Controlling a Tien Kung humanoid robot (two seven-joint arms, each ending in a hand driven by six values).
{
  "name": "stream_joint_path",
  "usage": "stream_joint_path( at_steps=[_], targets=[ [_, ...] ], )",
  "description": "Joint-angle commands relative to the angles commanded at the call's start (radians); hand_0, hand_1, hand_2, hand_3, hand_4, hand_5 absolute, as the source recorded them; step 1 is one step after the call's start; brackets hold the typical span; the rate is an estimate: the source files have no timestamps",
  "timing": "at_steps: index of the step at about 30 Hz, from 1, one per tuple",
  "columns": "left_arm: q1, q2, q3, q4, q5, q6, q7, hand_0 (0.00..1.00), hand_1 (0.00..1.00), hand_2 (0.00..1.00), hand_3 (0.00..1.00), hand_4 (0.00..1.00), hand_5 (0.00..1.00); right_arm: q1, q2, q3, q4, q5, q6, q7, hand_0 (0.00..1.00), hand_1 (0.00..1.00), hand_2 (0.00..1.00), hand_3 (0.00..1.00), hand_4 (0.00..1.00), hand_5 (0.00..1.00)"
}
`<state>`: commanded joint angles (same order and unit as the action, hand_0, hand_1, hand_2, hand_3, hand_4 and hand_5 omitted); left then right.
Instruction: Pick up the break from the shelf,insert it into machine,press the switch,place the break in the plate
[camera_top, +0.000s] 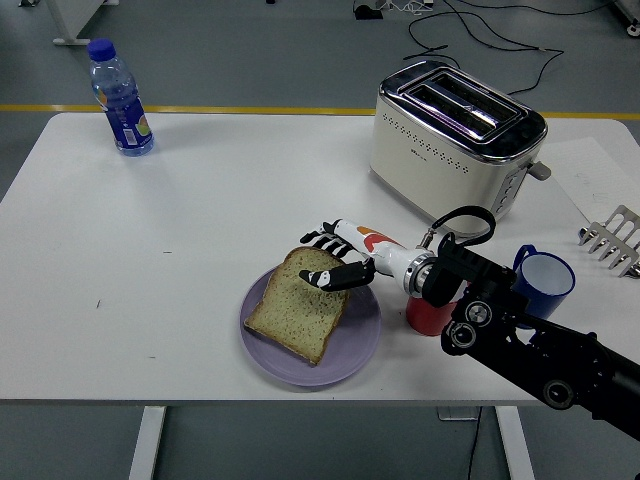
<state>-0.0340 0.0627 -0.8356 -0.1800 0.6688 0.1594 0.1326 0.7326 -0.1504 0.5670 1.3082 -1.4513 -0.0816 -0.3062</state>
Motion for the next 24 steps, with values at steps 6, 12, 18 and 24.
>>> stream_joint_path(
  at_steps=[6,12,18,24],
  targets=[
    [-0.001,0.0,0.004,0.0,-0.008,0.0,-0.002,0.685,0.615,0.675,0.703,0.453,0.998,-0.003,-0.008,0.014,0.04,-0.038,-0.051,0.03,0.785,0.768,0.813,0.818,0.74,0.332],
    [-0.003,0.0,0.005,0.0,-0.01,0.0,-0.003,0.685,0.615,0.675,0.703,0.453,0.998,-0.015,-0.023,0.057,0.107,0.008,-0.1,0.084,0.79,0.765,0.814,0.822,0.751,0.359],
    [-0.007,0.001,0.004,0.0,-0.012,-0.001,-0.003,0.685,0.615,0.675,0.703,0.453,0.998,-0.054,-0.061,0.173,0.229,0.207,-0.114,0.266,0.79,0.764,0.809,0.815,0.732,0.367],
    [-0.007,0.0,0.004,0.0,-0.013,-0.001,-0.003,0.685,0.615,0.675,0.703,0.453,0.998,-0.091,-0.092,0.302,0.327,0.454,-0.06,0.447,0.745,0.715,0.752,0.736,0.594,0.299]
  ],
)
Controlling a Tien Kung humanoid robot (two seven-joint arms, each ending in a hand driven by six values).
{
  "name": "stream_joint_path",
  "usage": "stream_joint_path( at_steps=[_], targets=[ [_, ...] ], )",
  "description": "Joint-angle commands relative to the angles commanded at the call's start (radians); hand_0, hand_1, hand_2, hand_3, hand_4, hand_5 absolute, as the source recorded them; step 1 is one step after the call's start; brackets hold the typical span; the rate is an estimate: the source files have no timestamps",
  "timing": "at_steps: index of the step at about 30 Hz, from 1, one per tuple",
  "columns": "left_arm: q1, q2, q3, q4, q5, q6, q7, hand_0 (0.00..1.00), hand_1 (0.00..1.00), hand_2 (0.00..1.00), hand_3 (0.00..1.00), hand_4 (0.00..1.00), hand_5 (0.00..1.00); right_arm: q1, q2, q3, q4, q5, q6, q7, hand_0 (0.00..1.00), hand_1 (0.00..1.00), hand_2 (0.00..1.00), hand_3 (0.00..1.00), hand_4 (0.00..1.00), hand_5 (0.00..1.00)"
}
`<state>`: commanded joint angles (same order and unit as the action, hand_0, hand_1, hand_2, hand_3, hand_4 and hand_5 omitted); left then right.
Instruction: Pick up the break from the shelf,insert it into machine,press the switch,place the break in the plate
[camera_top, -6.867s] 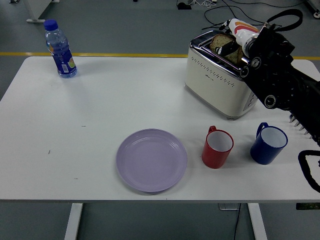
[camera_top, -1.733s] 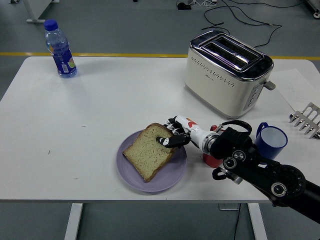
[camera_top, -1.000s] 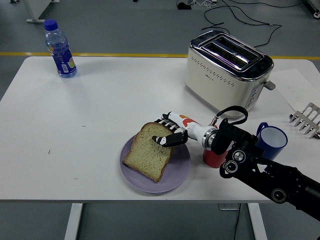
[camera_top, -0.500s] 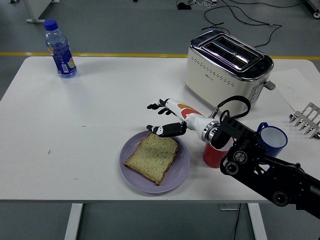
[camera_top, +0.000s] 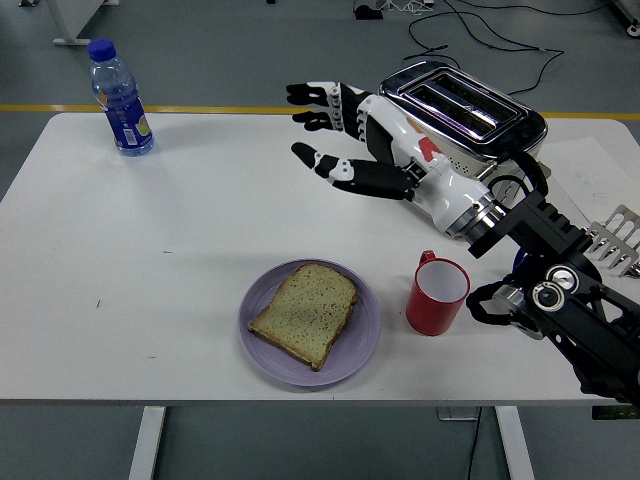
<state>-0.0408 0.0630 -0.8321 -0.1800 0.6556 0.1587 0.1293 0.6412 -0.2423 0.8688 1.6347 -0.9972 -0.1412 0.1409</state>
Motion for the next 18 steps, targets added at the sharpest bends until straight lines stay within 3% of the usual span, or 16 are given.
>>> stream_joint_path(
  at_steps=[1,5,6,7,11,12,13,18],
  targets=[
    [0.0,0.0,0.0,0.0,0.0,0.0,0.0,0.685,0.615,0.675,0.703,0.453,0.998,-0.011,-0.007,0.034,0.013,0.045,0.018,0.015,0.729,0.694,0.723,0.695,0.541,0.278],
    [-0.001,0.0,0.001,0.0,0.0,0.0,0.0,0.685,0.615,0.675,0.703,0.453,0.998,-0.06,-0.034,0.159,0.032,0.215,0.046,0.059,0.729,0.694,0.723,0.695,0.541,0.278],
    [-0.001,0.0,0.001,0.0,0.0,0.0,0.0,0.685,0.615,0.675,0.703,0.453,0.998,-0.082,-0.043,0.197,0.028,0.253,0.049,0.073,0.729,0.694,0.723,0.695,0.541,0.278],
    [-0.001,0.0,0.001,0.0,-0.001,0.001,0.0,0.684,0.615,0.674,0.702,0.452,0.998,-0.094,-0.047,0.237,0.027,0.306,0.05,0.08,0.741,0.684,0.695,0.627,0.476,0.23],
    [-0.001,0.002,0.002,0.0,-0.001,0.0,-0.002,0.684,0.615,0.674,0.702,0.452,0.998,-0.153,-0.064,0.348,0.009,0.468,0.043,0.118,0.741,0.684,0.695,0.627,0.476,0.23],
    [-0.001,0.002,0.001,0.0,-0.001,0.0,-0.002,0.684,0.615,0.674,0.702,0.452,0.998,-0.16,-0.066,0.36,0.005,0.494,0.042,0.12,0.741,0.684,0.695,0.627,0.476,0.23],
    [0.0,0.001,-0.002,0.0,0.002,0.0,-0.002,0.685,0.615,0.673,0.701,0.452,0.998,-0.183,-0.069,0.399,-0.004,0.54,0.042,0.123,0.811,0.718,0.721,0.637,0.48,0.223],
    [0.001,0.0,-0.01,0.0,0.015,-0.001,0.001,0.685,0.615,0.673,0.701,0.452,0.998,-0.268,-0.08,0.575,-0.071,0.699,0.036,0.049,0.811,0.718,0.721,0.637,0.48,0.223]
  ],
)
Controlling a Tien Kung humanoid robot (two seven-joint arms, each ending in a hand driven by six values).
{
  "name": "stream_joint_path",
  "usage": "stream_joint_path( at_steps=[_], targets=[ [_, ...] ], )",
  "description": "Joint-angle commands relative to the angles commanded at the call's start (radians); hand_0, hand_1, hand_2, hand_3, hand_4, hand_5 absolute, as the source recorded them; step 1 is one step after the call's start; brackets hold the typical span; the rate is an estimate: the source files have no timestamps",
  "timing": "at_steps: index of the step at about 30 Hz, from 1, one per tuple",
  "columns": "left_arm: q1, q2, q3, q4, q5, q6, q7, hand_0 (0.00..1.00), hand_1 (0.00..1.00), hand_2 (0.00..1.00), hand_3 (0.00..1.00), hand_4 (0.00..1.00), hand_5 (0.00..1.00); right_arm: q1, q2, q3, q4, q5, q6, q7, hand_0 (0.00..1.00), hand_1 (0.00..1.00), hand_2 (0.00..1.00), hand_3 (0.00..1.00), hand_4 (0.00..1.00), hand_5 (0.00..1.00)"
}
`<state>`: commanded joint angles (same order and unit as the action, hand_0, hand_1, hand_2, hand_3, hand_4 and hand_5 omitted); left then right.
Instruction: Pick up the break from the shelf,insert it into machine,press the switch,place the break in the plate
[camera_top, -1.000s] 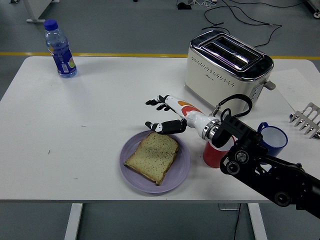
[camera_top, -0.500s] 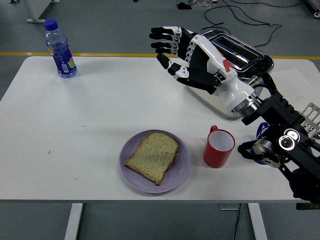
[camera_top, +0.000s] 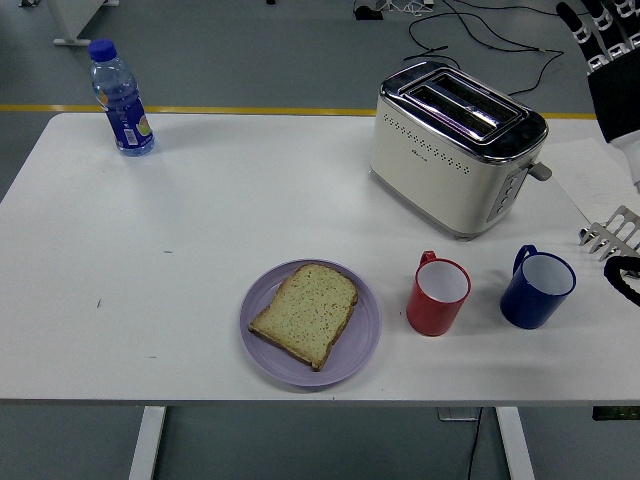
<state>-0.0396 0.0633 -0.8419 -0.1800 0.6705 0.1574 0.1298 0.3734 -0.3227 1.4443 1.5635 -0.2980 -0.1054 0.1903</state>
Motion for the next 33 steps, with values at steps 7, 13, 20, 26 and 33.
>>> stream_joint_path(
  at_steps=[7,13,20,26,33],
  targets=[
    [0.003,-0.003,-0.004,0.0,0.004,0.0,0.0,0.684,0.613,0.674,0.701,0.452,0.998,-0.083,0.016,0.153,-0.105,0.012,-0.006,-0.023,0.796,0.721,0.745,0.641,0.476,0.218],
    [0.008,-0.005,-0.016,0.0,0.02,-0.002,0.003,0.684,0.616,0.673,0.702,0.449,0.998,-0.141,0.022,0.237,-0.19,-0.002,-0.002,-0.098,0.803,0.733,0.78,0.685,0.465,0.208],
    [0.015,-0.007,-0.029,0.0,0.038,-0.004,0.007,0.684,0.616,0.673,0.702,0.449,0.998,-0.176,0.027,0.277,-0.239,-0.011,0.031,-0.156,0.813,0.749,0.788,0.716,0.473,0.216],
    [0.018,-0.007,-0.041,0.0,0.054,-0.006,0.008,0.684,0.617,0.675,0.701,0.448,0.998,-0.198,0.035,0.293,-0.27,0.011,0.047,-0.174,0.818,0.757,0.793,0.733,0.484,0.241],
    [0.023,-0.007,-0.048,0.0,0.067,-0.008,0.013,0.684,0.617,0.674,0.7,0.446,0.998,-0.217,0.046,0.32,-0.31,0.03,0.039,-0.165,0.813,0.749,0.791,0.729,0.484,0.239]
  ],
)
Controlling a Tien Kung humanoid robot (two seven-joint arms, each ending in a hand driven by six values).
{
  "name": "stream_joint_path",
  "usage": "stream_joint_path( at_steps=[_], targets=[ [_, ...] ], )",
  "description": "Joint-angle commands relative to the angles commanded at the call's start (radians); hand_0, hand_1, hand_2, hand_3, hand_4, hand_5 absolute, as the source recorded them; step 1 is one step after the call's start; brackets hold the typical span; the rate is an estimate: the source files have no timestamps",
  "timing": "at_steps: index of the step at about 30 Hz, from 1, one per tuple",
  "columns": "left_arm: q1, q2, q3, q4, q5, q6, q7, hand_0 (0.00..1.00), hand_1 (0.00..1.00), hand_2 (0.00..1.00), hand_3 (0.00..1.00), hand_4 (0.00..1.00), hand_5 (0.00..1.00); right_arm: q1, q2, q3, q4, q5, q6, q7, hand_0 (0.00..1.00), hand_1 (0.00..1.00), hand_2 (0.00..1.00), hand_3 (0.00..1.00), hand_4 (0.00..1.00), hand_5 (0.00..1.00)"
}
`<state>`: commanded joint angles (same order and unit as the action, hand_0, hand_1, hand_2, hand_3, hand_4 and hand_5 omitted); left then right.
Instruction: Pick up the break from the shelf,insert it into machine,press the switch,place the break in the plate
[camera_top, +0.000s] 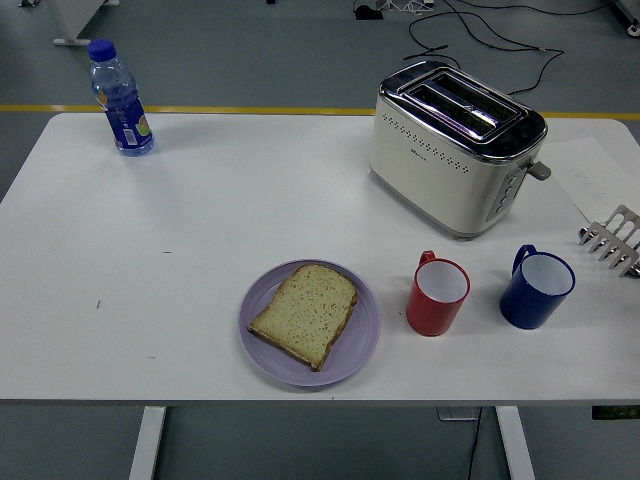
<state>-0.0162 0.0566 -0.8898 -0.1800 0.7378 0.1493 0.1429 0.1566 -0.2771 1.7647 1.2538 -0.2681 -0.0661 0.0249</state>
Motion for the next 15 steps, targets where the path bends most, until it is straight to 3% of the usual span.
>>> stream_joint_path(
  at_steps=[5,15],
  targets=[
    [-0.004,0.0,0.008,0.0,-0.014,0.001,-0.004,0.684,0.617,0.673,0.699,0.444,0.998,-0.012,0.015,0.026,-0.021,0.006,-0.01,0.01,0.804,0.739,0.779,0.708,0.478,0.239],
    [-0.015,0.001,0.019,0.0,-0.031,0.001,-0.01,0.684,0.617,0.673,0.698,0.441,0.998,-0.019,0.043,0.049,-0.041,0.013,-0.08,0.016,0.784,0.723,0.759,0.674,0.467,0.253]
  ],
)
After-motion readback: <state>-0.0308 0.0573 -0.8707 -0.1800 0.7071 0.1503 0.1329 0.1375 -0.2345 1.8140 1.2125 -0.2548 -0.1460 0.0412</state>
